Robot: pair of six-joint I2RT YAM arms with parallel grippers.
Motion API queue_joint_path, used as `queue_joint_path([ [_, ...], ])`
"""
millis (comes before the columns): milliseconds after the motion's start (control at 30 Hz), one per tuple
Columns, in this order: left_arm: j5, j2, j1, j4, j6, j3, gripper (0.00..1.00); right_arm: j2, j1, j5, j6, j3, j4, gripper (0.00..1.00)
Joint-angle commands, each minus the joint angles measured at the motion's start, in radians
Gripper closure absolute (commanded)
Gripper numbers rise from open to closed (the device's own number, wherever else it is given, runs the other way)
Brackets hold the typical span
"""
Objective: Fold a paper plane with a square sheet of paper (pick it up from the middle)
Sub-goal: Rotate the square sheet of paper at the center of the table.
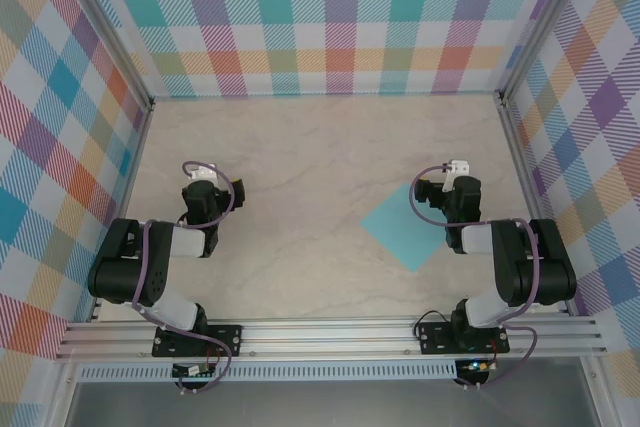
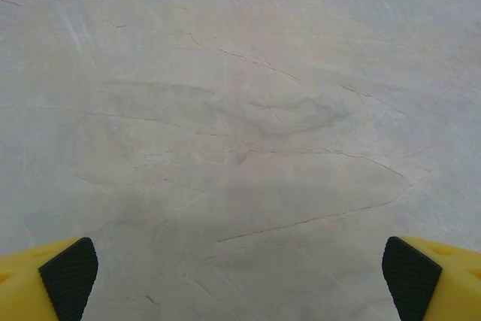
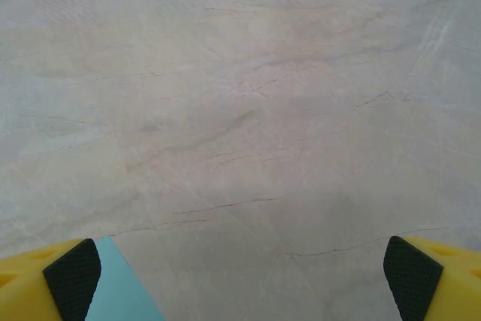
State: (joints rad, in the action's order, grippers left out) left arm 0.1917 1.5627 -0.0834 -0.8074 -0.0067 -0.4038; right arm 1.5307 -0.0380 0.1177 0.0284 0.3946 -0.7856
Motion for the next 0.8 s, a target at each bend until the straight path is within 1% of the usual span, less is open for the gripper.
queue_joint_path([
  [0, -0.023, -0.004, 0.009, -0.009, 0.008, -0.01, 0.0, -0.004, 0.007, -0.021, -0.001, 0.01, -0.039, 0.0],
  [333, -0.04, -0.004, 0.009, -0.011, 0.016, -0.01, 0.0, -0.005, 0.009, -0.023, 0.001, 0.009, -0.041, 0.0],
  [400, -0.059, -0.019, 0.01, -0.027, 0.023, 0.005, 0.0, -0.006, 0.01, -0.022, -0.001, 0.009, -0.042, 0.0],
  [500, -0.083, -0.106, 0.009, -0.006, 0.03, 0.033, 0.0, -0.016, 0.007, -0.052, -0.017, 0.013, -0.026, 0.0],
  [567, -0.08, -0.184, 0.013, 0.08, 0.016, 0.031, 0.0, -0.032, 0.008, -0.088, -0.029, 0.022, 0.003, 0.0],
  [600, -0.083, -0.214, 0.015, 0.12, 0.008, 0.031, 0.0, -0.045, 0.008, -0.084, -0.028, 0.023, 0.011, 0.0],
  [633, -0.08, -0.248, 0.018, 0.149, -0.01, 0.04, 0.0, -0.078, 0.006, -0.079, -0.028, 0.029, 0.052, 0.0],
  [667, -0.081, -0.282, 0.022, 0.165, -0.03, 0.056, 0.0, -0.119, 0.007, -0.076, -0.016, 0.055, 0.156, 0.0],
  [733, -0.062, -0.378, 0.027, 0.229, -0.085, 0.087, 0.0, -0.21, 0.006, -0.065, 0.047, 0.175, 0.485, 0.0],
  [767, -0.063, -0.433, 0.027, 0.249, -0.107, 0.102, 0.0, -0.237, 0.006, -0.077, 0.08, 0.219, 0.609, 0.0],
])
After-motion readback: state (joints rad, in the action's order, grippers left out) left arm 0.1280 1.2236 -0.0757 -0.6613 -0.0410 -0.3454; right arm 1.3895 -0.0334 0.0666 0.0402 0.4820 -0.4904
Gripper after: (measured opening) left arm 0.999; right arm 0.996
